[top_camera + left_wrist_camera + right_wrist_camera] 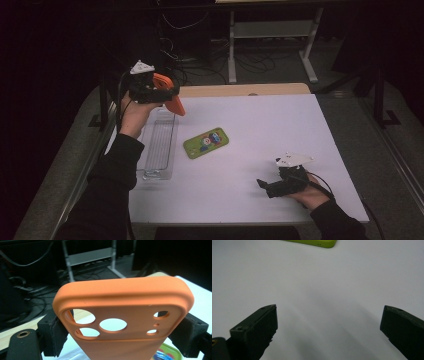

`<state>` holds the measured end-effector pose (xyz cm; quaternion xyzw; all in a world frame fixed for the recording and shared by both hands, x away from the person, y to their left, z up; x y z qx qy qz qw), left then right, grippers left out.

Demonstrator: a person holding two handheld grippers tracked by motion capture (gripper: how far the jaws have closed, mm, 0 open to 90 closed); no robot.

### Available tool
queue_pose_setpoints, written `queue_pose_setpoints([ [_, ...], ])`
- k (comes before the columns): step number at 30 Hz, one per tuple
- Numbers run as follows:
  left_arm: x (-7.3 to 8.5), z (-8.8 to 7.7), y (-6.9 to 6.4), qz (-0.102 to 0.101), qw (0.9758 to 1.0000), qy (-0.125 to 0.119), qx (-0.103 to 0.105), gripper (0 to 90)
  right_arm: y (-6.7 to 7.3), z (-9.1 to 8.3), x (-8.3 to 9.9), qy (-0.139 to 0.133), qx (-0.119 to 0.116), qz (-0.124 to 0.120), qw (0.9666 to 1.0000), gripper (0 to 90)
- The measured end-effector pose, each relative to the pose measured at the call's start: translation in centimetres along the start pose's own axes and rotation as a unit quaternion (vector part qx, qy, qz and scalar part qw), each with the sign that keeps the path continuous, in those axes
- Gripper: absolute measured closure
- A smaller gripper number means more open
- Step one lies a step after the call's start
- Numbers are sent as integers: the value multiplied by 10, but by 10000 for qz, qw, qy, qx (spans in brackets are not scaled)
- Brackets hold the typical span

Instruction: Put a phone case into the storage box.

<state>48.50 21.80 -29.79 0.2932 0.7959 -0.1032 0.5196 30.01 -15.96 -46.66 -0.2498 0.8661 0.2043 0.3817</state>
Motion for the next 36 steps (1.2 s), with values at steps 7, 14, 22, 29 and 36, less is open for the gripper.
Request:
queue_pose_setpoints([
  [7,10,15,20,-94,9978,320,-570,138,0,-1,-1,-42,-6,22,10000,5],
  [14,27,33,33,-175,9876,863,-1300,137,0,-2,-2,-67,-16,69,10000,5],
  [22,42,51,35,-323,9804,1102,-1599,136,-2,-4,-3,-93,-30,29,9999,5],
  [29,54,62,31,-394,9742,1250,-1836,135,-1,-4,-2,-77,-40,35,10000,5],
  [36,64,69,30,-469,9726,1345,-1839,133,-1,-4,-2,-93,-30,32,9999,5],
])
Point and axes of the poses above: each handheld gripper's, and its own axes: z roughly forward along the jaws, x roughly out of its underside, y roughly to its left, the point moved 4 cm from there along z, roughly forward along the jaws, and after that the axes turned 9 degrees about z, right-handed, at the moved point
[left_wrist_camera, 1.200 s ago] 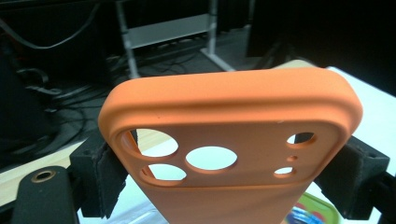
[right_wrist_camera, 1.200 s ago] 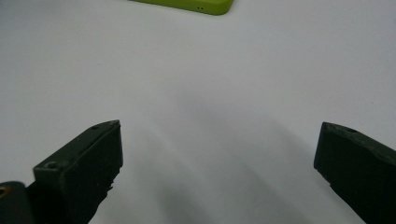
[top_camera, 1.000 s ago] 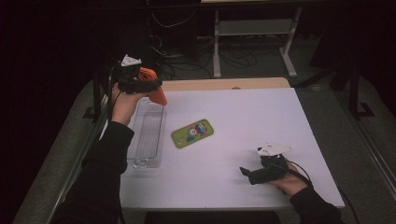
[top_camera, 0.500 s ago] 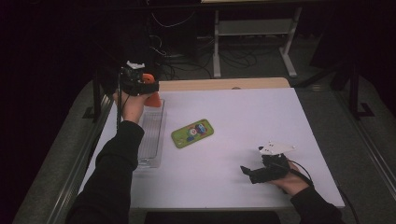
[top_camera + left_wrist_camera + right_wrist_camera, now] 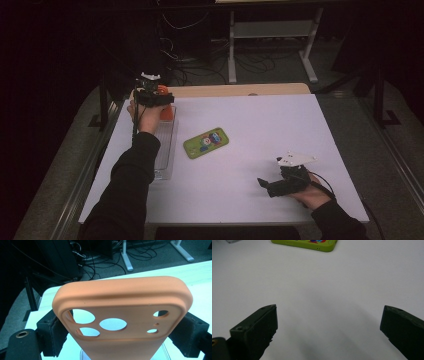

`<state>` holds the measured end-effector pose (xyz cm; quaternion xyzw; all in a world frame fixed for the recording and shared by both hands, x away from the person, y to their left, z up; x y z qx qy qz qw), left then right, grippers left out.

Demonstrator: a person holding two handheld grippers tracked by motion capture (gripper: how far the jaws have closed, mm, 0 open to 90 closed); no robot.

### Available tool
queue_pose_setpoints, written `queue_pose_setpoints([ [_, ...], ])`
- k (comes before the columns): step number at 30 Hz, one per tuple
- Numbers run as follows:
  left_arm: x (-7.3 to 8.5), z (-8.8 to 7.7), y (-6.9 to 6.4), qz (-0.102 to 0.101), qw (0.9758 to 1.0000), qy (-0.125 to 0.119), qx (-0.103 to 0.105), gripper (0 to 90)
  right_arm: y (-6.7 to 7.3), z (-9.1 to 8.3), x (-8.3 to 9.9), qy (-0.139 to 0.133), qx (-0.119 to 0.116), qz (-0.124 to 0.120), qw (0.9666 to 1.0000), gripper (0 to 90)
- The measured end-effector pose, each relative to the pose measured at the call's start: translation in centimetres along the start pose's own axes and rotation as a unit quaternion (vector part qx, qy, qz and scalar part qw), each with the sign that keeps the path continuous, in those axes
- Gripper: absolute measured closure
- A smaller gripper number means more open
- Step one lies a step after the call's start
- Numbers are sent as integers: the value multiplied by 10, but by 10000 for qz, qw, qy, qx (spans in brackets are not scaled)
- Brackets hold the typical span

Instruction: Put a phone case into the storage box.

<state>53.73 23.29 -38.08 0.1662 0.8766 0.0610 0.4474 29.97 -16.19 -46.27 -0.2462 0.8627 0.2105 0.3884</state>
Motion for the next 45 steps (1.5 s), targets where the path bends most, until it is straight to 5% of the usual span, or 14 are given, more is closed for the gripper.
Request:
queue_pose_setpoints([
  [15,8,12,-5,-36,9999,118,-30,123,0,-1,0,8,-7,-32,10000,5],
  [23,6,10,-3,-75,9997,-32,222,27,0,0,0,13,-8,-15,10000,5],
  [36,-1,-13,15,12,9986,-225,473,9,1,0,0,13,-2,-13,10000,5],
  [45,5,-36,11,184,9958,-162,881,9,1,0,-2,-2,19,-57,10000,5],
])
Point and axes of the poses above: each handheld gripper's, and its own axes: z roughly forward along the jaws, x roughly out of its underside, y roughly to its left, the point moved 4 cm from there along z, roughly forward along the jaws, and after that the axes turned 9 degrees about z, right-handed, at the moved point
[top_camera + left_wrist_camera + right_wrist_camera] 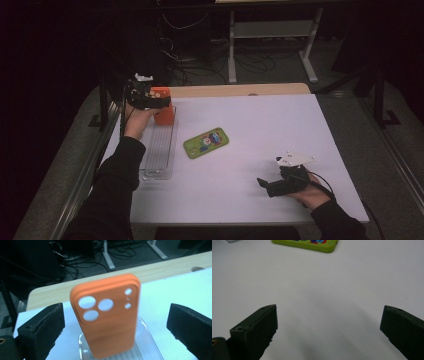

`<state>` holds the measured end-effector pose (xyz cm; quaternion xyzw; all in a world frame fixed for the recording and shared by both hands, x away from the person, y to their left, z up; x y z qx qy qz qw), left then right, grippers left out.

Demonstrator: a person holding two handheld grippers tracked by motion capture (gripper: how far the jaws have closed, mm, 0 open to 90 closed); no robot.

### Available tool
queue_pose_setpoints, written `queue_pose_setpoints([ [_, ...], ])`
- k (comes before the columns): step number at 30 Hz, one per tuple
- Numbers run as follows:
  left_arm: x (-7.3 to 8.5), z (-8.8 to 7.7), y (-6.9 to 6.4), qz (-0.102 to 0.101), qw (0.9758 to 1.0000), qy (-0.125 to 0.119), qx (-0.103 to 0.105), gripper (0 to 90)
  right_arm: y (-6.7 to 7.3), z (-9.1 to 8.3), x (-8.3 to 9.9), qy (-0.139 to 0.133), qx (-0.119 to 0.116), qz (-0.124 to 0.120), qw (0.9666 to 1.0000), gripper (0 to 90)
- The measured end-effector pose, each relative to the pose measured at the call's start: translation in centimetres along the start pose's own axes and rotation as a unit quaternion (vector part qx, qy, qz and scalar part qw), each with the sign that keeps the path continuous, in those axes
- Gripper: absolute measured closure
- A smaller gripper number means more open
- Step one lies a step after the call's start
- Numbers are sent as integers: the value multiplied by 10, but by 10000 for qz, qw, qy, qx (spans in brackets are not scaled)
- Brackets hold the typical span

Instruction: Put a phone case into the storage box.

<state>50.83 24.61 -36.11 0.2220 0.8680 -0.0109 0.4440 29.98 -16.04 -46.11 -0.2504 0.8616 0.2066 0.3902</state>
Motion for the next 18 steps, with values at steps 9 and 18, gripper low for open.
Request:
queue_pose_setpoints([
  [9,11,-18,-14,177,9979,-98,610,9,0,0,0,10,19,-11,10000,5],
  [18,12,-34,-47,539,9889,-203,1372,10,-2,-2,2,3,58,66,10000,5],
])
Point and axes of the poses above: each handheld gripper's, and its own axes: z roughly forward along the jaws, x roughly out of its underside, y roughly to its left, the point moved 4 cm from there along z, roughly forward along the jaws, and after that the axes turned 9 degrees about z, right-handed, at the moved point
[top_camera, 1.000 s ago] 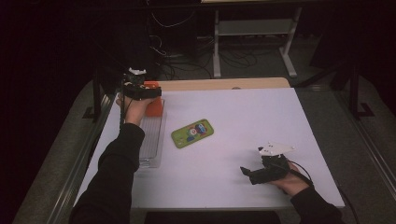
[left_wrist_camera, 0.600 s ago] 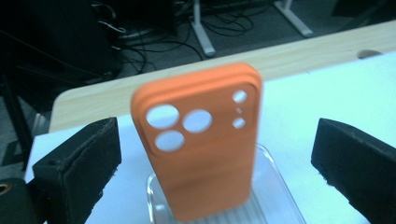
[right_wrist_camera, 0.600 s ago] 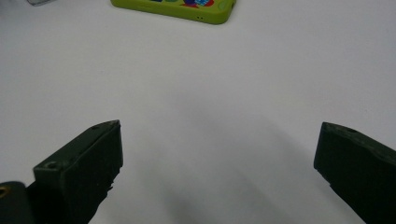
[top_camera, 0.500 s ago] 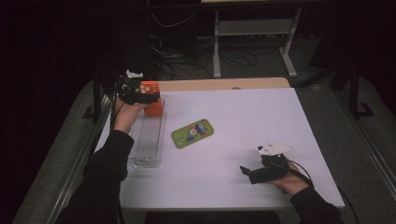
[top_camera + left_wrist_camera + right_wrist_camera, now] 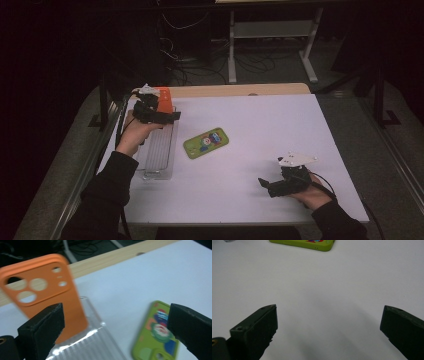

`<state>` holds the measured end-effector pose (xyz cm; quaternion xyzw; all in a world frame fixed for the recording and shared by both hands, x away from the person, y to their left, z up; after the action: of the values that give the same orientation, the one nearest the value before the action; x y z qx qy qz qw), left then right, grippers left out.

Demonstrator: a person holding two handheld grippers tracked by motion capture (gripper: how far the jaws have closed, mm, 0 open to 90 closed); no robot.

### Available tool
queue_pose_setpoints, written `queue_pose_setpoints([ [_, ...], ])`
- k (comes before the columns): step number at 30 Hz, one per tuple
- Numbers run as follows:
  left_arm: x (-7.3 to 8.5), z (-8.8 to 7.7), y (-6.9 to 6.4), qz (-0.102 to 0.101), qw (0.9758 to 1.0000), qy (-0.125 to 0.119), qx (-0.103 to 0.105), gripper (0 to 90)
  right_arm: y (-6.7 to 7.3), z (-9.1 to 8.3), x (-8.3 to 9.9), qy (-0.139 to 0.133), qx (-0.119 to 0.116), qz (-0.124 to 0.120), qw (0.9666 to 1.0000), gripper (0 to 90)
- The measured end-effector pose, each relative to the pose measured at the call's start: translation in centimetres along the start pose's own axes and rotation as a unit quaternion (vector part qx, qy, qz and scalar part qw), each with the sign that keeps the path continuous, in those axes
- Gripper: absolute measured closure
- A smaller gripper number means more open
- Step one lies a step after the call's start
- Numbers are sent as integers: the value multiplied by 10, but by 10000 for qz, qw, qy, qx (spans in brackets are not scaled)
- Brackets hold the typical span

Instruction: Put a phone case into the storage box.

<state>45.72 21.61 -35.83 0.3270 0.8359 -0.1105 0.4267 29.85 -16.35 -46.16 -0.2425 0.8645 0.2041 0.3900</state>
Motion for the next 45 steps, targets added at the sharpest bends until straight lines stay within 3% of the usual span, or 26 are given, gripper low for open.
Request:
queue_pose_setpoints([
  [4,-3,-2,-18,146,9994,-86,294,9,0,1,0,13,-10,-27,10000,5],
  [11,1,0,-43,420,9971,-86,628,10,1,1,0,18,-21,-5,10000,5],
  [12,1,1,-46,351,9972,-96,658,10,1,1,-1,3,-36,10,10000,5],
  [15,3,5,-55,405,9957,-66,826,14,1,1,-1,-1,-32,-3,10000,5],
  [16,3,6,-56,512,9951,-61,844,20,0,1,-1,-17,-14,-38,10000,5],
  [21,1,16,-67,552,9933,-31,1011,85,0,2,-2,5,-43,-11,10000,5],
  [25,-2,28,-72,584,9925,42,1074,169,1,1,-2,-22,-52,-25,10000,5],
  [29,-6,41,-75,629,9932,91,976,324,1,1,-1,12,-64,-87,9999,5],
  [31,-7,49,-76,537,9941,173,926,406,3,0,-2,-35,-77,-71,9999,5],
  [32,-7,52,-74,641,9939,181,883,459,3,0,-2,-26,-87,-105,9999,5],
  [40,-14,82,-74,424,9957,426,703,776,4,0,-2,1,-110,-127,9999,5],
  [42,-14,91,-75,229,9965,461,662,846,4,0,-2,5,-119,-131,9998,5],
  [45,-11,105,-75,132,9961,608,620,894,4,0,-2,-1,-124,-144,9998,5],
])
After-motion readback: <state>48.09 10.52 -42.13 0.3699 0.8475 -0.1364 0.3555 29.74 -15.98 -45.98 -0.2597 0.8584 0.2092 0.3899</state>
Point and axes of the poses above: each handheld gripper's, and its own axes: z roughly forward along the jaws, x roughly out of its underside, y roughly to its left, the point moved 4 cm from there along z, roughly forward along the jaws, and after that the axes turned 9 degrees about z, right-handed, at the moved point
